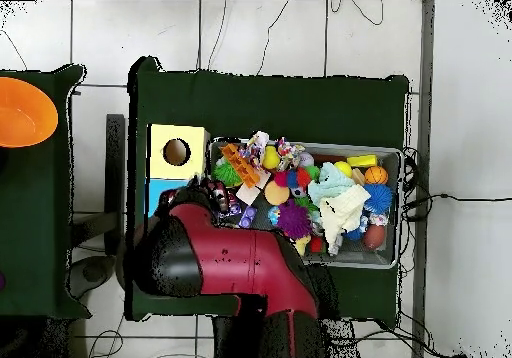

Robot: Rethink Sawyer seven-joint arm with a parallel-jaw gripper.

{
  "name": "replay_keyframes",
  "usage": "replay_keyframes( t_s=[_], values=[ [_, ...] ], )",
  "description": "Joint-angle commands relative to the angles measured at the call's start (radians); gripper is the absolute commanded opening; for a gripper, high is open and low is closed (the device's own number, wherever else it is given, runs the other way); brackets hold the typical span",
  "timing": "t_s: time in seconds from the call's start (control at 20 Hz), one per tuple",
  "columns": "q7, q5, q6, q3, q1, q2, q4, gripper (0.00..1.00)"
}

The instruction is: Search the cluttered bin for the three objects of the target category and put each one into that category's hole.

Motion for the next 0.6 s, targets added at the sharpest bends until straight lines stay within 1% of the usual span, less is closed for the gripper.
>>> replay_keyframes(
  t_s=[0.05,0.2,0.3,0.6],
  values=[
    [0.279,0.051,-0.067,-0.027,0.016,0.07,0.003,0.0],
    [0.279,0.059,-0.107,-0.03,0.019,0.089,0.015,0.0],
    [0.28,0.065,-0.119,-0.038,0.032,0.107,0.0,0.0],
    [0.271,0.082,-0.184,-0.031,0.035,0.137,0.0,0.0]
  ],
)
